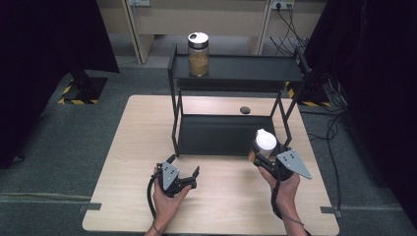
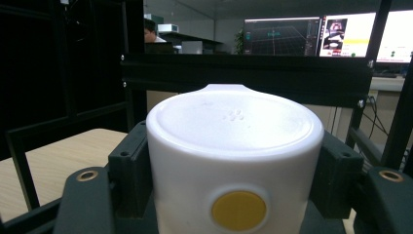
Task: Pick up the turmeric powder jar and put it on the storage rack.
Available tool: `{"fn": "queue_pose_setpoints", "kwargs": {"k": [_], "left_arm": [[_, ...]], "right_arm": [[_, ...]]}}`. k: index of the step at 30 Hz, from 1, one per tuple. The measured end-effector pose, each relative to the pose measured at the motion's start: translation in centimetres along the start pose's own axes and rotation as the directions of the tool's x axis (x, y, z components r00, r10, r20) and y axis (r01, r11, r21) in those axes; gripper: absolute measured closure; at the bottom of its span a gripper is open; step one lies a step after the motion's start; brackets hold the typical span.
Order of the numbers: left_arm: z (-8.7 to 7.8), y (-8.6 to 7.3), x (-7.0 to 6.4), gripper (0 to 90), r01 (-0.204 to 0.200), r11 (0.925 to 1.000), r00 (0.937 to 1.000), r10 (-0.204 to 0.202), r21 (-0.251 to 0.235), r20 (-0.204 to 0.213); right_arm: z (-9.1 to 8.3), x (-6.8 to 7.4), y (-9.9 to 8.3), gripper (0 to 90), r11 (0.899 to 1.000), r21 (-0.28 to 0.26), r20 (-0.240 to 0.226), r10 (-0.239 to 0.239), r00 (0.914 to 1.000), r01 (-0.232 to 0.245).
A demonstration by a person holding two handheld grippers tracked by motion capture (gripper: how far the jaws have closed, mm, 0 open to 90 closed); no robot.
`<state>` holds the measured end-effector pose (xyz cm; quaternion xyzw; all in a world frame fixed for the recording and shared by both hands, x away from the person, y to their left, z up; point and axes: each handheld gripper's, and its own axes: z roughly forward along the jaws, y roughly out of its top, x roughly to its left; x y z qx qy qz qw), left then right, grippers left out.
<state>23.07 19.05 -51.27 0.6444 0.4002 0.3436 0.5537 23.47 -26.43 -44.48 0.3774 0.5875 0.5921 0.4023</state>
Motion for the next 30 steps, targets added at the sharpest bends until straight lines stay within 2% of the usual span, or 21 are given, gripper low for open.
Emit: {"fn": "queue_pose_setpoints", "kwargs": {"k": [17, 30], "left_arm": [[0.0, -0.1, -0.1, 2.0, -0.003, 1.0, 1.0, 0.003, -0.003, -0.002], [0.0, 0.0, -0.1, 2.0, -0.005, 1.0, 1.0, 0.005, -0.001, -0.003]], "right_arm": [[0.4, -0.4, 3.9, 31.1, 0.997, -0.076, 0.002, -0.033, 0.9995, 0.033], [1.0, -0.5, 6.2, 31.2, 0.992, -0.12, 0.003, -0.045, 0.999, 0.045]]}}
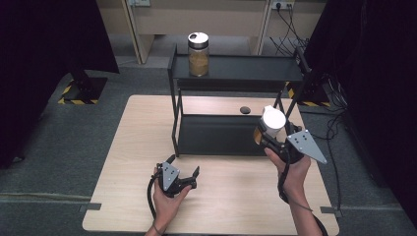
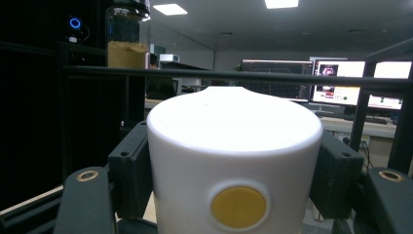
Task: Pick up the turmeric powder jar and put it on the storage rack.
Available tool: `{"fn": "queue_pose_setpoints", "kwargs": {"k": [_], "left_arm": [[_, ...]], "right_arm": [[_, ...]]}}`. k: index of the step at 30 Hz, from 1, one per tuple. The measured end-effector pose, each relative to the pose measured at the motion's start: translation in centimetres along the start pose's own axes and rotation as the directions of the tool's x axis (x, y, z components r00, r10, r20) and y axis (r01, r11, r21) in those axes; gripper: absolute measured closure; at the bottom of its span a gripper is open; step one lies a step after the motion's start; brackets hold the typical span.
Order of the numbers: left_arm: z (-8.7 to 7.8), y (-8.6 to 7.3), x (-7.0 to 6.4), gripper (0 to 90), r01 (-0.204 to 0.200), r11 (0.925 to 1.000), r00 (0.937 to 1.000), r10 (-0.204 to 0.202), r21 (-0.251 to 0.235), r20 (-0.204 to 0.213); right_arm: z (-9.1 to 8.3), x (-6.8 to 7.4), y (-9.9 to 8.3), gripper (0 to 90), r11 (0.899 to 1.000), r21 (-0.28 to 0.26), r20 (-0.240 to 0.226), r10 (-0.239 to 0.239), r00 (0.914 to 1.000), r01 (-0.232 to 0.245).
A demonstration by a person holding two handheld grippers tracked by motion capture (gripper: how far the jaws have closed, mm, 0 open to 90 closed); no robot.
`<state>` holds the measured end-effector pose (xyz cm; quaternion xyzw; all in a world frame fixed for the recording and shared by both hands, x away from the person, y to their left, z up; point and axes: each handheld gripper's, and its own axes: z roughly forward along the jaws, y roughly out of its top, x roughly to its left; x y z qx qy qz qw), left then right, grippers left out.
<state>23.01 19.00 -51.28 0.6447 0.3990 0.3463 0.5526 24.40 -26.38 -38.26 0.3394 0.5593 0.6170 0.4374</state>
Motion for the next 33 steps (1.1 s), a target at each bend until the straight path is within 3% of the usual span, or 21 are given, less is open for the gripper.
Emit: {"fn": "queue_pose_setpoints", "kwargs": {"k": [33], "left_arm": [[0.0, 0.0, -0.1, 1.9, -0.011, 0.9999, 0.9999, 0.011, 0.002, -0.001]], "right_arm": [[2.4, -0.5, 3.4, 31.1, 1.0, -0.022, 0.004, -0.015, 0.9999, 0.015]]}}
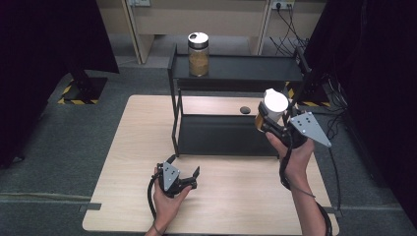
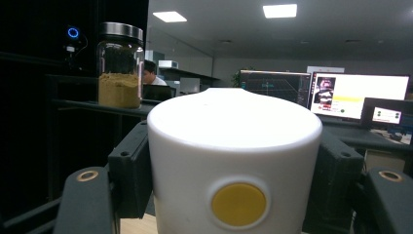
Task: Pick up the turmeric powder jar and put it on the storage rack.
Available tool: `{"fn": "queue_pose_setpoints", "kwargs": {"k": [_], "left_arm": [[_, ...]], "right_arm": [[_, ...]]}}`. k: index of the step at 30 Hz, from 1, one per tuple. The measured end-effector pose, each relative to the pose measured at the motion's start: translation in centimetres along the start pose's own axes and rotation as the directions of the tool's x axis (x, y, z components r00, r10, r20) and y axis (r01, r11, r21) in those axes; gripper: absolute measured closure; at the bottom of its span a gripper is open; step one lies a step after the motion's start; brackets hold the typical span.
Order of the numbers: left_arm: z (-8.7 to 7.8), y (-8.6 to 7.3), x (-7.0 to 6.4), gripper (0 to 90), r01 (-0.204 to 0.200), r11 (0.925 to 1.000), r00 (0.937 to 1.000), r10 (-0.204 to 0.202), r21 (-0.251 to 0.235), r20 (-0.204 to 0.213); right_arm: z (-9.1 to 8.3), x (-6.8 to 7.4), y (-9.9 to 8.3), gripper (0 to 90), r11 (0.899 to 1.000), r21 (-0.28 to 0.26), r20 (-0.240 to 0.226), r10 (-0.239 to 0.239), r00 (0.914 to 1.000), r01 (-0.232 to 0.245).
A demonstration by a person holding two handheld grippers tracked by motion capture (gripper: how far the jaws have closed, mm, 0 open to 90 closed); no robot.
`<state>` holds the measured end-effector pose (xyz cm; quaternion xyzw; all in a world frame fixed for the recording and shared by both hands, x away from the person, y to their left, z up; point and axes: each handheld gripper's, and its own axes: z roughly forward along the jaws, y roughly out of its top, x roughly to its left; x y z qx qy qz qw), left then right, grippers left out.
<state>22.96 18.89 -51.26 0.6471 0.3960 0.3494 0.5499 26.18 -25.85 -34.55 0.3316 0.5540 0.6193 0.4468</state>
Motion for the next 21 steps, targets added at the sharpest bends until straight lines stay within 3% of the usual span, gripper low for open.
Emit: {"fn": "queue_pose_setpoints", "kwargs": {"k": [21], "left_arm": [[0.0, 0.0, -0.1, 1.9, -0.004, 1.0, 1.0, 0.004, -0.001, 0.0]], "right_arm": [[2.0, -0.3, 3.0, 31.2, 1.0, -0.011, 0.006, -0.002, 1.0, 0.002]]}}
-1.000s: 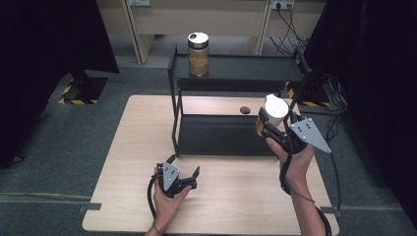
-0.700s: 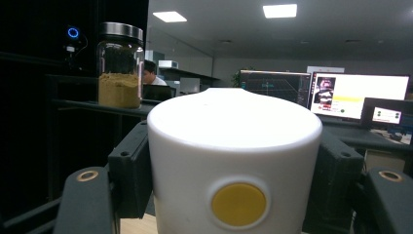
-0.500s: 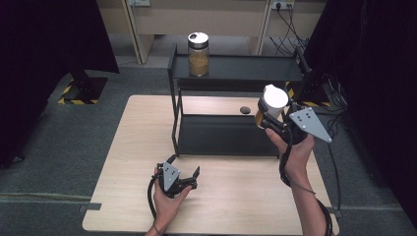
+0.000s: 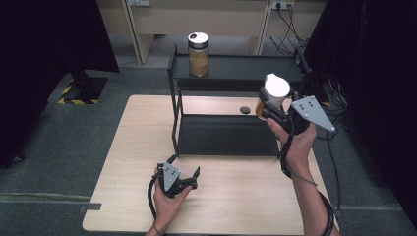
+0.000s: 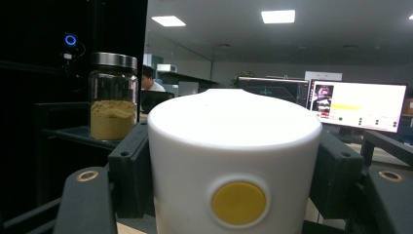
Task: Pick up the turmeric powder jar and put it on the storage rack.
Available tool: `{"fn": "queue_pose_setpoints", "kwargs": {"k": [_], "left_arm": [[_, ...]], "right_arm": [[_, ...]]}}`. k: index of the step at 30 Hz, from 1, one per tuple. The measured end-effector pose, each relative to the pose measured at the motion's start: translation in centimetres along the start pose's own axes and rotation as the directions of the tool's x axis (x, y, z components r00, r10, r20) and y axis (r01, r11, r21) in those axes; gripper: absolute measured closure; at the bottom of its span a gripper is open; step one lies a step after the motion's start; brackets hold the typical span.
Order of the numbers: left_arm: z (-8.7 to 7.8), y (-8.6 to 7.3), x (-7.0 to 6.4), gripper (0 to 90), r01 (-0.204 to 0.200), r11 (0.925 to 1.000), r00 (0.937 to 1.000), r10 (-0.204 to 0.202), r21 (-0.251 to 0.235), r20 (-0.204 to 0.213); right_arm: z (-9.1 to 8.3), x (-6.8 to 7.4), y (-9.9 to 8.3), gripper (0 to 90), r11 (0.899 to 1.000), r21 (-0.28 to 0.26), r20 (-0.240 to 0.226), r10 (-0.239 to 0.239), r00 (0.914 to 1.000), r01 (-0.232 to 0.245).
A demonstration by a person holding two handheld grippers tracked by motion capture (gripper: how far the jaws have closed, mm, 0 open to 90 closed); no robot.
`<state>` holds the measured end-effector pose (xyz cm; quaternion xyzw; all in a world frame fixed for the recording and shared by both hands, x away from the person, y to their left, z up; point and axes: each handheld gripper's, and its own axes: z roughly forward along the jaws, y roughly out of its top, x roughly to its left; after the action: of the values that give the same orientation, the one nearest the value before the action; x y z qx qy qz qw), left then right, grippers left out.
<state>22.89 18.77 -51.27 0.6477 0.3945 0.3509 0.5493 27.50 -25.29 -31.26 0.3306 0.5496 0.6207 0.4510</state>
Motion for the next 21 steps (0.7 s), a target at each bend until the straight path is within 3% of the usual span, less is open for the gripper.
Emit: {"fn": "queue_pose_setpoints", "kwargs": {"k": [21], "left_arm": [[0.0, 0.0, 0.1, 1.9, 0.002, 1.0, 1.0, -0.002, 0.002, 0.003]], "right_arm": [[1.8, 0.0, 1.8, 31.2, 1.0, -0.012, 0.006, 0.01, 0.9999, -0.01]]}}
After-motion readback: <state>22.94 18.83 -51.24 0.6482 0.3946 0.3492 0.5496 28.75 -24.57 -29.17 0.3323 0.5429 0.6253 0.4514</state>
